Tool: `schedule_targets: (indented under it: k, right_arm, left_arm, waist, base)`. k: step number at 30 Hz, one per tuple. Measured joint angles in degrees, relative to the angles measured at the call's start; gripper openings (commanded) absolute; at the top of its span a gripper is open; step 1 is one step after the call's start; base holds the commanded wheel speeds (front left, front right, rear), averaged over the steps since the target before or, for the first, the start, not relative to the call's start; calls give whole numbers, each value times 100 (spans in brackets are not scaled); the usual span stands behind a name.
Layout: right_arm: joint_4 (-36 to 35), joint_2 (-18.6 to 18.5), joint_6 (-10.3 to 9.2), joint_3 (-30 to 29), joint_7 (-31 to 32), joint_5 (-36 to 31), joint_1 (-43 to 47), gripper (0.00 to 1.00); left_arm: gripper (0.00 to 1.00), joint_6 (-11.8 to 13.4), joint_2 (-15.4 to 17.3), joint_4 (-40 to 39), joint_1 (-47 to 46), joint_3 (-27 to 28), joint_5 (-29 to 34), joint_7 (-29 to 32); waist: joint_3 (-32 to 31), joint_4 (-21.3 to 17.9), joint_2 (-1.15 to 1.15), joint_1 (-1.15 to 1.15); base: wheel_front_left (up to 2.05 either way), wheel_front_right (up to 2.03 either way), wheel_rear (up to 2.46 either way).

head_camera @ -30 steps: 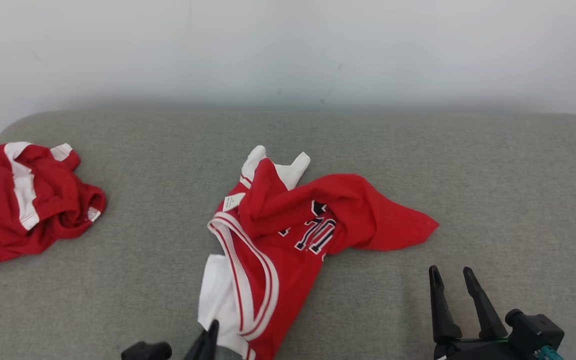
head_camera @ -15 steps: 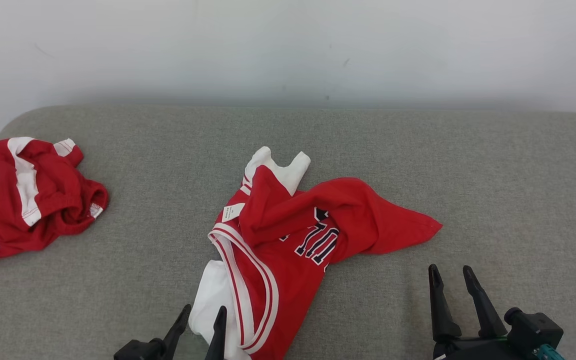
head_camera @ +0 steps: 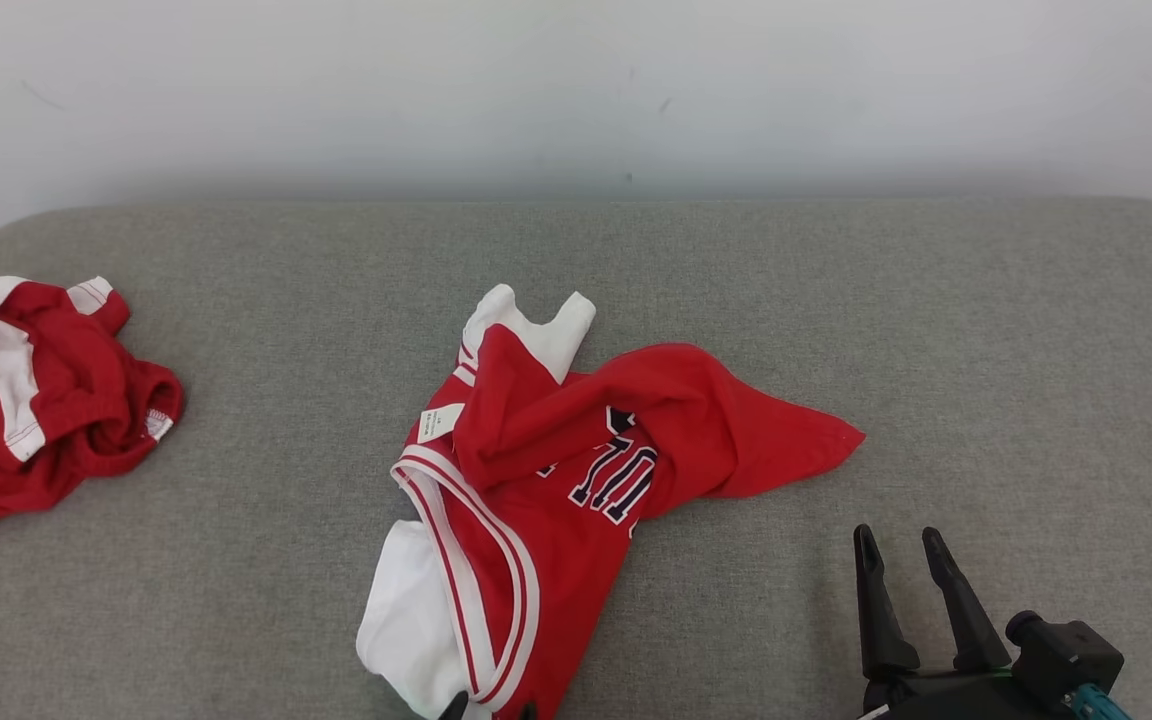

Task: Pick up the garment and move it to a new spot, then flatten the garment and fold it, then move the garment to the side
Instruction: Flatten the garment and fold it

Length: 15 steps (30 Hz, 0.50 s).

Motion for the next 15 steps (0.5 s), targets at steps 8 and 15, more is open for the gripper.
schedule_targets:
  k: [8, 15]
  right_arm:
    - [12, -1, 0, -25, 1, -5, -39, 100]
    - [30, 0, 0, 13, 1, -7, -54, 100]
  left_arm:
    - [100, -147, -146, 368, -158, -25, -89, -174]
    - [100, -146, -244, 773, -423, -21, -94, -242]
  waist:
    - [48, -21, 0, 0]
    - [32, -64, 0, 0]
  base:
    - [0, 0, 0]
    - [0, 0, 0]
